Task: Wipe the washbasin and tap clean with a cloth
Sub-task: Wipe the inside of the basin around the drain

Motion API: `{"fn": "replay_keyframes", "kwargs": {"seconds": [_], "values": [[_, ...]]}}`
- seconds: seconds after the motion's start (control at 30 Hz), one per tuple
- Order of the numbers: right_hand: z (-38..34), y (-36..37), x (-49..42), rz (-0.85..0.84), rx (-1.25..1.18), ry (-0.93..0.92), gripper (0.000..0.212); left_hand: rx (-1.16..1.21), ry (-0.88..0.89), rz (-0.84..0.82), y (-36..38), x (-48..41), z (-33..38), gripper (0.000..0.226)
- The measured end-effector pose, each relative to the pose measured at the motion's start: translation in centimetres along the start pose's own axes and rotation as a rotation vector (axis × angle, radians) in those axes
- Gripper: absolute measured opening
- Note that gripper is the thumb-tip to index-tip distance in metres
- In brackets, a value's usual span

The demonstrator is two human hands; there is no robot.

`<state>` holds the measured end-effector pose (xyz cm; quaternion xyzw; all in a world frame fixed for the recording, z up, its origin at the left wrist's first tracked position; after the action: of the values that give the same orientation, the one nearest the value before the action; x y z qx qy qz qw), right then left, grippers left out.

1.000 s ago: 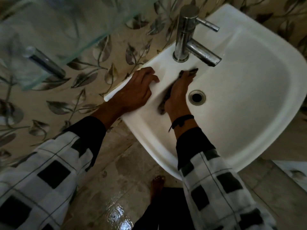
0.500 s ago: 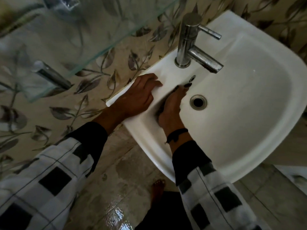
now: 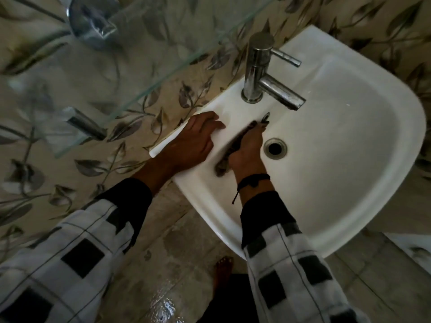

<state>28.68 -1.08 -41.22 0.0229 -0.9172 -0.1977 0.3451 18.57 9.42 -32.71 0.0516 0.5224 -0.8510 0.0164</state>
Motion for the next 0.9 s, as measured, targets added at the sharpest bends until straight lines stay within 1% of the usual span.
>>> {"fn": "replay_keyframes", "kwargs": {"seconds": [0.03,0.07,0.1,0.13,0.2,0.23,0.27,0.3,0.33,0.4,0.43,0.47,0.5,0.53,0.57,0.63,0.73,0.8,0.87,0.9], "values": [[0.6,-0.6,-0.8,-0.015,0.003,0.041,0.094,0.001,-0.001,0.002,0.0,0.1,0.0,0.047],[2.4,-1.3,-2.8,0.084,0.045,0.032,0.113,0.001,0.003,0.002,0.0,0.1,0.0,0.047],[3.8,-1.5,-3.9,0.129,0.071,0.006,0.121,0.001,0.008,0.003,-0.1,0.1,-0.1,0.047],[3.9,-1.4,-3.6,0.095,0.052,0.008,0.117,0.003,0.011,0.01,-0.1,0.0,-0.1,0.046],[1.2,0.0,0.9,-0.011,0.06,0.075,0.089,0.009,0.017,0.024,-0.2,-0.1,0.0,0.046],[0.0,-0.1,1.7,-0.045,0.092,0.047,0.075,0.008,0.023,0.03,-0.2,-0.1,0.0,0.046],[-0.5,-0.4,1.4,-0.022,0.095,0.022,0.068,0.005,0.029,0.035,-0.1,-0.1,0.0,0.046],[-0.7,-0.9,0.7,0.001,0.117,-0.005,0.069,0.004,0.032,0.039,0.0,-0.1,0.0,0.046],[0.2,-1.6,-1.2,0.018,0.102,-0.009,0.079,0.004,0.03,0.039,0.0,-0.1,0.0,0.046],[4.2,-3.2,-6.0,0.111,0.163,-0.069,0.104,0.017,0.022,0.034,0.1,0.0,0.1,0.046],[4.7,-3.3,-5.8,0.101,0.17,-0.047,0.108,0.024,0.024,0.034,0.0,0.0,0.1,0.046],[4.1,-3.0,-4.1,0.055,0.149,0.008,0.104,0.027,0.029,0.036,0.0,0.0,0.1,0.046],[2.2,-1.9,-0.8,0.016,0.122,0.058,0.091,0.026,0.034,0.04,0.0,0.0,0.1,0.046],[0.2,-1.2,1.9,-0.044,0.118,0.072,0.08,0.025,0.036,0.042,-0.1,-0.1,0.1,0.046],[-0.9,-1.2,2.4,-0.064,0.132,0.034,0.076,0.027,0.033,0.041,-0.1,0.0,0.0,0.046],[-1.6,-1.5,1.5,-0.052,0.138,-0.024,0.085,0.037,0.017,0.035,-0.1,0.0,0.1,0.047],[1.8,-2.8,-2.7,0.005,0.174,-0.108,0.095,0.048,0.008,0.007,-0.1,0.0,0.0,0.052],[4.2,-3.6,-5.1,0.004,0.167,-0.095,0.096,0.049,0.006,-0.021,-0.1,-0.1,-0.1,0.055],[2.5,-3.2,-3.4,-0.054,0.154,-0.06,0.102,0.029,0.014,-0.027,-0.1,-0.3,-0.2,0.055],[1.9,-2.9,-2.8,-0.066,0.139,-0.042,0.11,0.012,0.024,-0.023,-0.1,-0.4,-0.2,0.055]]}}
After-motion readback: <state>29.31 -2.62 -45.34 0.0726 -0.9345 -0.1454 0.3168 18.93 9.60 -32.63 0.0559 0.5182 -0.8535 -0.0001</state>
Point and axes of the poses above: each hand's wrist, its own x-axis away from the middle knuckle, its own y-axis out of the palm, z = x × y, the point moved 1 cm from there along -x, towards the middle knuckle, and after that the axes turned 9 degrees about x, right-handed, at the moved point
